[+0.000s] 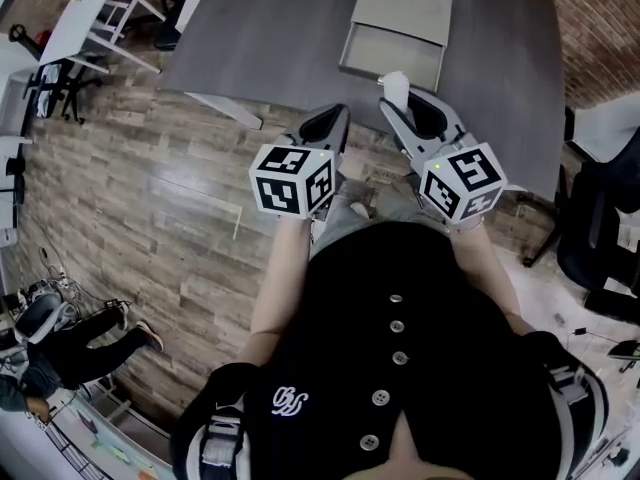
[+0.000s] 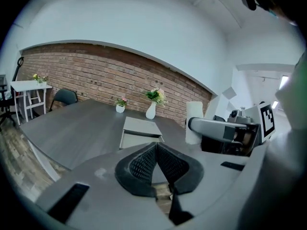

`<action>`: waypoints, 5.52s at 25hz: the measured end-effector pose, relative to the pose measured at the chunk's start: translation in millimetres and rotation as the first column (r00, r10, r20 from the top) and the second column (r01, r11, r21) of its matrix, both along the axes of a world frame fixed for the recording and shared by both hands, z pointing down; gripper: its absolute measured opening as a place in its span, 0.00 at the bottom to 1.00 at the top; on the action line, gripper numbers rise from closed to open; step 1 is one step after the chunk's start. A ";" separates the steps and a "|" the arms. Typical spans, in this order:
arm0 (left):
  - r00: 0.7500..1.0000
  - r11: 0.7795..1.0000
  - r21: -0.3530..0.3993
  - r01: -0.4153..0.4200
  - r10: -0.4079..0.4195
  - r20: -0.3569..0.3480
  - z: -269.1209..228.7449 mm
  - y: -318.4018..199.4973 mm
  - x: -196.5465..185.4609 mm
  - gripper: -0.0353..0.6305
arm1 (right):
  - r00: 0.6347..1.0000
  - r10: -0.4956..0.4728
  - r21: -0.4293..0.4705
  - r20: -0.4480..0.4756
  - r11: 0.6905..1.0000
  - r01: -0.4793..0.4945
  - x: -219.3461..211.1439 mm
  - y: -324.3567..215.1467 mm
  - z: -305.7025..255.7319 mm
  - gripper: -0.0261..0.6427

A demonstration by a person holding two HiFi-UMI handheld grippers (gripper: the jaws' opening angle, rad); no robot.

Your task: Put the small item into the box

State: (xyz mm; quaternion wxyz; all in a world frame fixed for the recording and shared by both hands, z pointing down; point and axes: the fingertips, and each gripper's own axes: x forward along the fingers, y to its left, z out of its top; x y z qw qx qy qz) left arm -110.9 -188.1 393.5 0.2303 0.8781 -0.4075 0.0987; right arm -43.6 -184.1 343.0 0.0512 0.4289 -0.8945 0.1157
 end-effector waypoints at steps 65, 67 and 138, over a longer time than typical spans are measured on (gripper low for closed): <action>0.999 0.976 -0.214 -0.033 0.024 -0.043 105.2 -99.1 42.5 0.07 | 0.840 -0.346 -0.416 -0.417 0.895 0.162 32.1 -185.5 177.1 0.39; 0.999 0.981 -0.193 -0.025 0.017 -0.041 94.7 -100.6 37.7 0.07 | 0.861 -0.324 -0.406 -0.392 0.901 0.154 32.5 -181.1 166.4 0.38; 0.993 0.994 0.006 -0.112 0.112 0.028 2.0 -33.4 53.8 0.07 | 0.983 -0.181 -0.097 -0.046 0.980 0.175 1.4 -29.2 13.1 0.04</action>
